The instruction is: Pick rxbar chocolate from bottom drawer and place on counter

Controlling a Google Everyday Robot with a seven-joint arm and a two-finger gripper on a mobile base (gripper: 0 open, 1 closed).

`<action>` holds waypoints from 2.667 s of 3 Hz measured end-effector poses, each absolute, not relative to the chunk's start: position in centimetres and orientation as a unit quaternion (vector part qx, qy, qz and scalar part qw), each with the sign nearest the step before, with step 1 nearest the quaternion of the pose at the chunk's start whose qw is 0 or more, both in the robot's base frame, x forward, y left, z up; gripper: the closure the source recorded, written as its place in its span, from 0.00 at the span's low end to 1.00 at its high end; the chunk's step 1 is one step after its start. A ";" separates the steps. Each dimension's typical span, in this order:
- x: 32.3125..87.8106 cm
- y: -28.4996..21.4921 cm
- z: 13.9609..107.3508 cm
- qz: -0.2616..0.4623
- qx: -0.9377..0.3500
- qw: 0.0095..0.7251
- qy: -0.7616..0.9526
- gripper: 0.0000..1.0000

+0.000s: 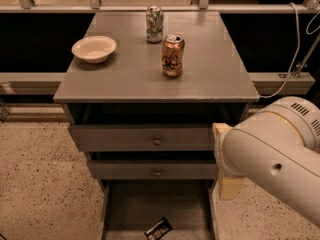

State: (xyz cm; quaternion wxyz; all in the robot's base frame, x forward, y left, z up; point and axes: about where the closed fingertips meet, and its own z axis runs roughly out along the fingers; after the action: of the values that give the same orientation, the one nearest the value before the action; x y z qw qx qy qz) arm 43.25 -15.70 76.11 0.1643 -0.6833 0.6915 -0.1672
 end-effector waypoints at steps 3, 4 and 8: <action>40.0 -8.3 61.7 -0.055 -0.828 0.144 0.539 0.00; 40.7 -6.5 60.3 -0.056 -0.844 0.183 0.501 0.00; 42.5 0.0 41.5 0.035 -0.888 0.232 0.395 0.00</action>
Offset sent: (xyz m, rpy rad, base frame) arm -0.0286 0.1094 -0.1779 0.0055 0.2155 0.5553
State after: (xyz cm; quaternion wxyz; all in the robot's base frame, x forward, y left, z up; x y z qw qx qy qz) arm 42.52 0.00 41.52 0.2325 -0.8879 0.3954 0.0353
